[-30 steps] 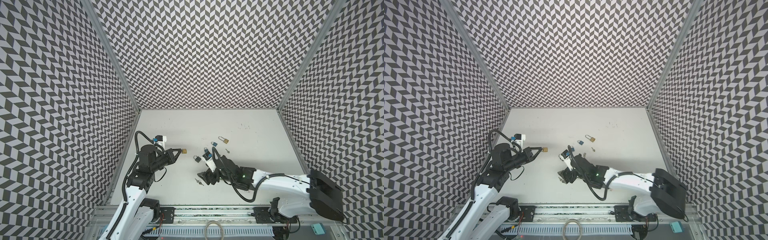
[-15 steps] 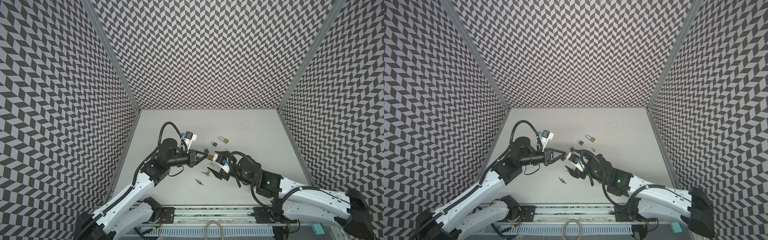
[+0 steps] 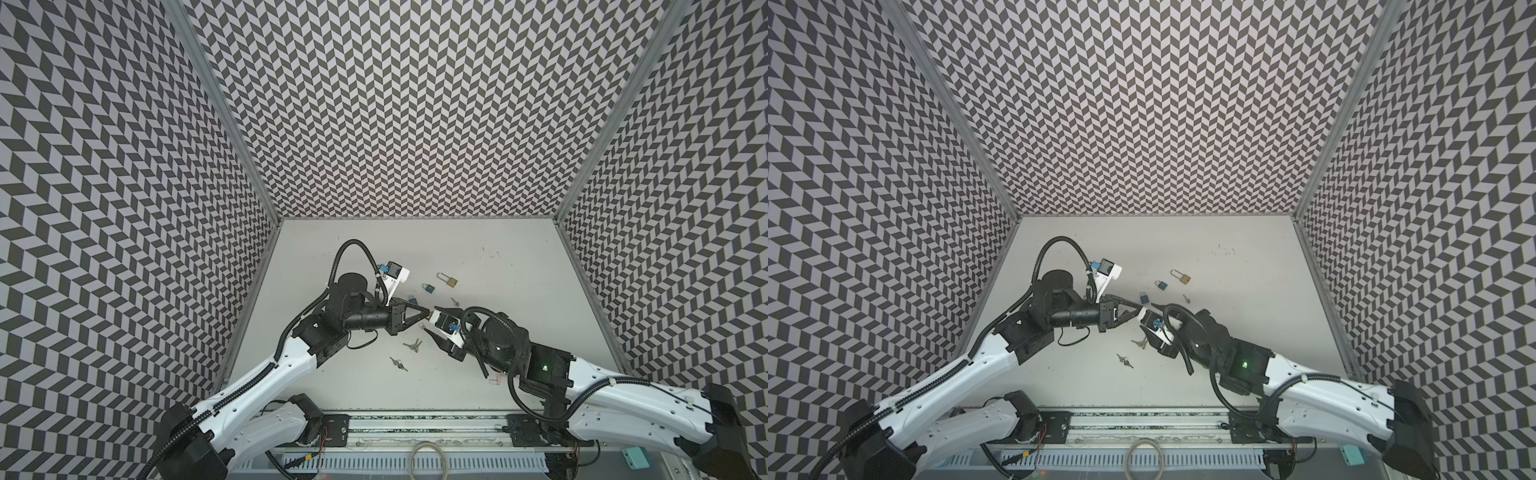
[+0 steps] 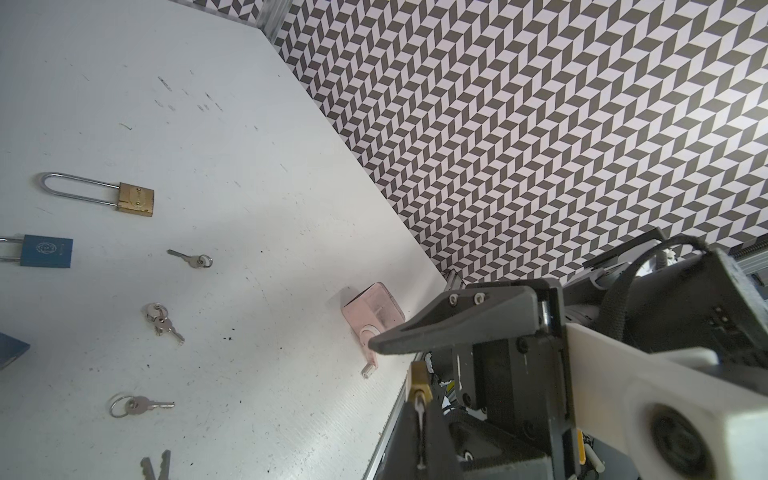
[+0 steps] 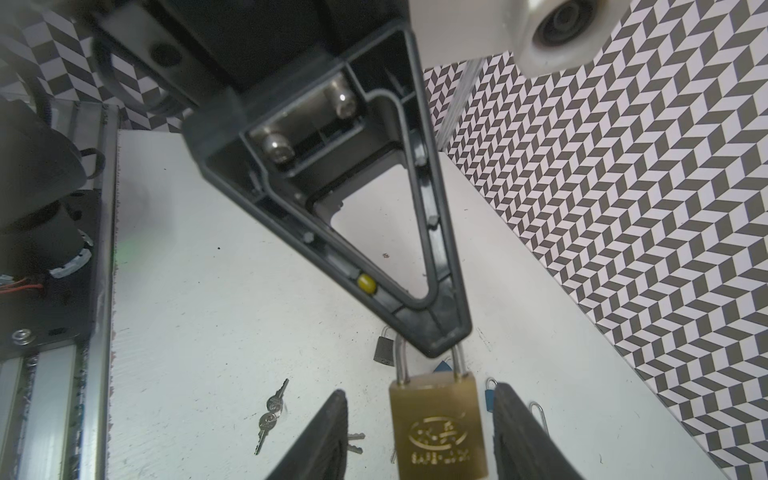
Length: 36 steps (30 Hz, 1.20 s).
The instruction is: Lock with the key
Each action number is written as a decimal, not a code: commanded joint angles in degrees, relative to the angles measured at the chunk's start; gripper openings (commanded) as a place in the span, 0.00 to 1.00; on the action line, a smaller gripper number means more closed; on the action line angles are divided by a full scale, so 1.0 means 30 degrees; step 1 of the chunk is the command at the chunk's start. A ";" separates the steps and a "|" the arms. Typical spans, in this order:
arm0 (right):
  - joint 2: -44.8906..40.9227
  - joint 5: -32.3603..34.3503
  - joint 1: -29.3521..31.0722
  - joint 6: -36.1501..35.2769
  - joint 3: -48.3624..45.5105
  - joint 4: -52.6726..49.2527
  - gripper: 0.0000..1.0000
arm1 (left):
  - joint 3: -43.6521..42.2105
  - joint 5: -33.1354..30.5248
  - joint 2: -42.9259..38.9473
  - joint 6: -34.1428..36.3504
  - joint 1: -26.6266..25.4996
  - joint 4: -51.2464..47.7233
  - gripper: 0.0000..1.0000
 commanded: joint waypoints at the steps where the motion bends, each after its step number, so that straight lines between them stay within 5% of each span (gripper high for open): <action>1: -0.0032 -0.0303 0.0065 0.0004 0.0525 0.0645 0.55 | 0.0369 0.0255 0.0082 0.0357 -0.0123 0.0649 0.00; 6: -0.0180 -0.0609 0.0058 0.0148 0.0539 0.0885 0.53 | 0.0354 0.0284 0.0196 0.0469 -0.0149 0.0610 0.00; 22: 0.0620 -0.1018 0.0069 0.1138 0.0328 0.1520 0.08 | 0.0280 -0.0369 0.0163 0.0597 0.0085 0.0417 0.02; 26: 0.2079 -0.1116 0.0085 0.3018 0.0042 0.2336 0.00 | -0.0212 -0.3503 -0.1304 0.0340 0.2000 -0.1128 0.60; 28: 0.3490 -0.1246 0.0083 0.4633 0.0265 0.2474 0.00 | -0.0956 -0.4661 -0.2441 -0.0013 0.3798 -0.1946 0.73; 36: 1.0937 -0.2674 0.0059 0.8136 0.4801 -0.0292 0.00 | -0.4221 -0.3841 -0.5761 -0.0762 1.0482 -0.3486 0.83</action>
